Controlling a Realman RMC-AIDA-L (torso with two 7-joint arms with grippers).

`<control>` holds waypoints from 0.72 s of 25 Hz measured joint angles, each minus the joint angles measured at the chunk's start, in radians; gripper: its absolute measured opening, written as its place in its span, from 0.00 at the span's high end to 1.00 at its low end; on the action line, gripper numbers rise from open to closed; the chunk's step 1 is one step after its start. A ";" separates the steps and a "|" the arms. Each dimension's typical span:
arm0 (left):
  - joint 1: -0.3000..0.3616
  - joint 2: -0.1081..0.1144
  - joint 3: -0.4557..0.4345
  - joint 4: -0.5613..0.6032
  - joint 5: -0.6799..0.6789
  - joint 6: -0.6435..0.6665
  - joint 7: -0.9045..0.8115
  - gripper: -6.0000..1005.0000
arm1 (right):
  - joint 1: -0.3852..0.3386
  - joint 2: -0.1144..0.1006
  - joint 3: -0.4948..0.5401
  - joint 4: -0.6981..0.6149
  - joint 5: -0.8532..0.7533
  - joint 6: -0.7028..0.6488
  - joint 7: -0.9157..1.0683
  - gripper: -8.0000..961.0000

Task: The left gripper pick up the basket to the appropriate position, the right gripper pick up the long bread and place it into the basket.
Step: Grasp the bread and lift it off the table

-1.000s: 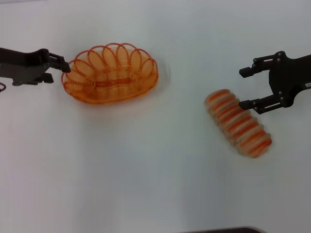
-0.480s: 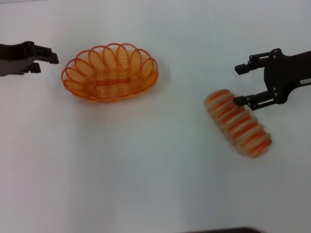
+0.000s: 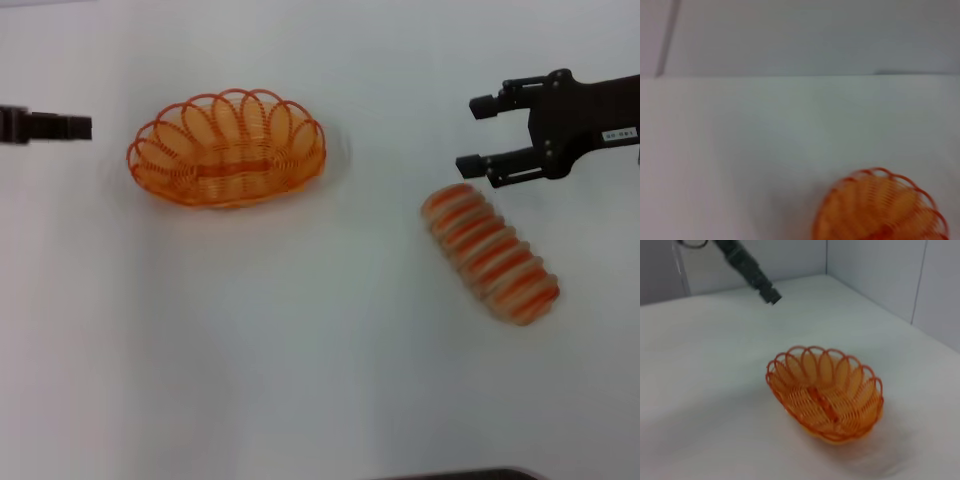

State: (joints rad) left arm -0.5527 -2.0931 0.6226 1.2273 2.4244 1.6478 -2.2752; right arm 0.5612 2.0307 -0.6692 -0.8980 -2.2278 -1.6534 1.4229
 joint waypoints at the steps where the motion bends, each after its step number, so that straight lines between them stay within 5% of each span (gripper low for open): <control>1: 0.006 0.001 -0.014 -0.002 -0.019 0.027 0.078 0.45 | -0.003 0.001 0.002 0.001 0.013 0.000 0.014 0.15; 7: 0.063 -0.019 -0.023 -0.008 -0.085 0.152 0.480 0.45 | -0.003 0.006 0.017 0.021 0.046 0.000 0.091 0.15; 18: 0.143 -0.047 -0.032 -0.011 -0.085 0.156 0.635 0.45 | -0.004 0.025 0.043 0.040 0.086 0.009 0.173 0.15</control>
State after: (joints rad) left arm -0.4097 -2.1398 0.5901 1.2165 2.3392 1.8034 -1.6403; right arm 0.5573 2.0558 -0.6266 -0.8581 -2.1416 -1.6442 1.5961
